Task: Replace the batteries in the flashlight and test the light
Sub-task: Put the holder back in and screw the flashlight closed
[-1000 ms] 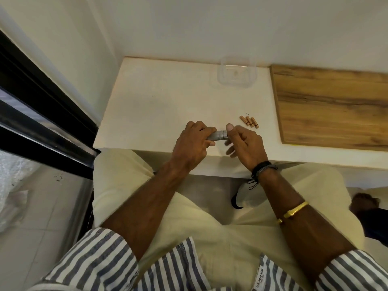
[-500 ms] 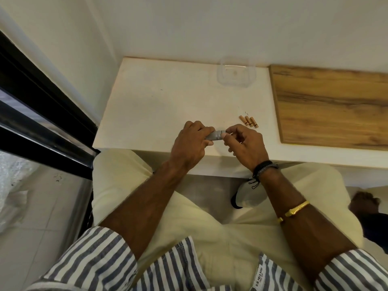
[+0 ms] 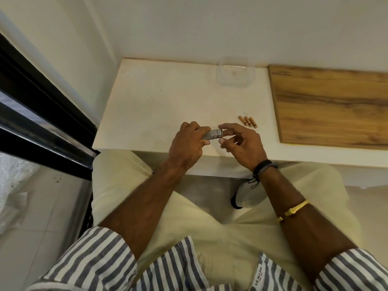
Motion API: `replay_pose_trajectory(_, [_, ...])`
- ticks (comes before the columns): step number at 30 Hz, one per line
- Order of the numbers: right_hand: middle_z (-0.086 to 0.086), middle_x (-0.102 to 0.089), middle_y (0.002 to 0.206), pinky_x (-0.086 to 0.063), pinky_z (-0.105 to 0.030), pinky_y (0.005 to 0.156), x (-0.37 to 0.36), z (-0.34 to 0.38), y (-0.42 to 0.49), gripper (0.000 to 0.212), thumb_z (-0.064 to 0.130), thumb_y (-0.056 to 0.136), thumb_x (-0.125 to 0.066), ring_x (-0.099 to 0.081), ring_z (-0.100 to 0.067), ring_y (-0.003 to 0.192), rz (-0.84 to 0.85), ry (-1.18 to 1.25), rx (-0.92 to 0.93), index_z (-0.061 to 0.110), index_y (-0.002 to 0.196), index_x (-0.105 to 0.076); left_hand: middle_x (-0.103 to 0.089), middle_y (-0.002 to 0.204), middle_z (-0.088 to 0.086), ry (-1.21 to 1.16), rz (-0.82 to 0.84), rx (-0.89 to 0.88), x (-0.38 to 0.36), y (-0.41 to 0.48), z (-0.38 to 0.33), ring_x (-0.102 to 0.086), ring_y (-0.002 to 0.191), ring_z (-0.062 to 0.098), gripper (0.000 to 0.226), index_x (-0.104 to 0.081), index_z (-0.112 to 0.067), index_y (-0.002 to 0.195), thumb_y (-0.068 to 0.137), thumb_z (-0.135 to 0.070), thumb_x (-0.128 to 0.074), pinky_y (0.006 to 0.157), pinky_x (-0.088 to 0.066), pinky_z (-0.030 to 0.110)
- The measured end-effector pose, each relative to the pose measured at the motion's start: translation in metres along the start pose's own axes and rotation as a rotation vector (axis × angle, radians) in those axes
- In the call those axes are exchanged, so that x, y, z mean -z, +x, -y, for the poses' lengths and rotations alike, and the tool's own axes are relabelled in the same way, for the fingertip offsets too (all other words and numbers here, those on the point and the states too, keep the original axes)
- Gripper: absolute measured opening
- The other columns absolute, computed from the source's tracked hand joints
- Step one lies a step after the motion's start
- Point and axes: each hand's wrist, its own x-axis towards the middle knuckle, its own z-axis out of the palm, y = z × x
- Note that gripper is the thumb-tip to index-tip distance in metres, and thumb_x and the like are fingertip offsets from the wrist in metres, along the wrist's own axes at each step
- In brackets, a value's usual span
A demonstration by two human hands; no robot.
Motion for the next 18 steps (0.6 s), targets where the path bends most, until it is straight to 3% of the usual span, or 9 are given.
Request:
replay_pose_trajectory(3, [0.004,-0.075,0.098,-0.064,-0.037,0.075,0.0001,0.0005,-0.0002,0.029,0.015,0.094,-0.071,-0.074,-0.01,0.076,-0.026,-0.016,0.003,0.021,0.123,-0.07,-0.06,0.108,0.004,0.001,0.005,-0.003,0.0005,-0.0001,-0.0009,-0.047,0.101,0.023,0.033,-0.061,-0.018,0.127,0.094,-0.023,-0.064,0.073,-0.05,0.038])
replay_pose_trajectory(8, [0.005,-0.073,0.081,-0.062,-0.033,0.071,-0.002,0.0017,-0.0003,0.018,0.034,0.099,-0.063,-0.07,-0.006,0.069,-0.06,-0.077,-0.031,0.019,0.107,-0.07,-0.059,0.104,0.002,0.007,-0.008,-0.035,0.0003,-0.0001,-0.0032,-0.046,0.097,0.02,0.031,-0.062,-0.02,0.124,0.093,-0.024,-0.065,0.069,-0.043,0.031])
replay_pose_trajectory(13, [-0.013,-0.068,0.068,-0.055,-0.048,0.064,-0.0054,0.0044,0.0007,0.047,0.046,0.103,-0.052,-0.063,-0.032,0.064,-0.114,-0.179,-0.086,0.008,0.081,-0.068,-0.061,0.102,0.002,0.003,-0.028,-0.106,-0.0002,-0.0011,-0.0063,-0.048,0.094,0.021,0.032,-0.063,-0.018,0.122,0.091,-0.022,-0.068,0.069,-0.043,0.03])
replay_pose_trajectory(16, [0.002,-0.061,0.054,-0.047,-0.037,0.056,-0.007,0.0036,0.002,0.057,0.054,0.103,-0.044,-0.057,-0.02,0.052,-0.14,-0.23,-0.145,0.018,0.063,-0.065,-0.062,0.103,0.002,0.0,-0.015,-0.126,-0.0025,-0.0008,-0.0065,-0.048,0.095,0.021,0.034,-0.063,-0.017,0.124,0.091,-0.022,-0.068,0.073,-0.043,0.03])
replay_pose_trajectory(18, [0.007,-0.064,0.056,-0.054,-0.033,0.058,-0.0052,0.0031,0.001,0.053,0.058,0.102,-0.043,-0.062,-0.014,0.049,-0.117,-0.15,-0.164,0.023,0.069,-0.066,-0.062,0.104,0.003,-0.012,-0.01,-0.116,-0.004,-0.0009,-0.006,-0.048,0.095,0.021,0.034,-0.063,-0.016,0.124,0.091,-0.022,-0.068,0.073,-0.044,0.031])
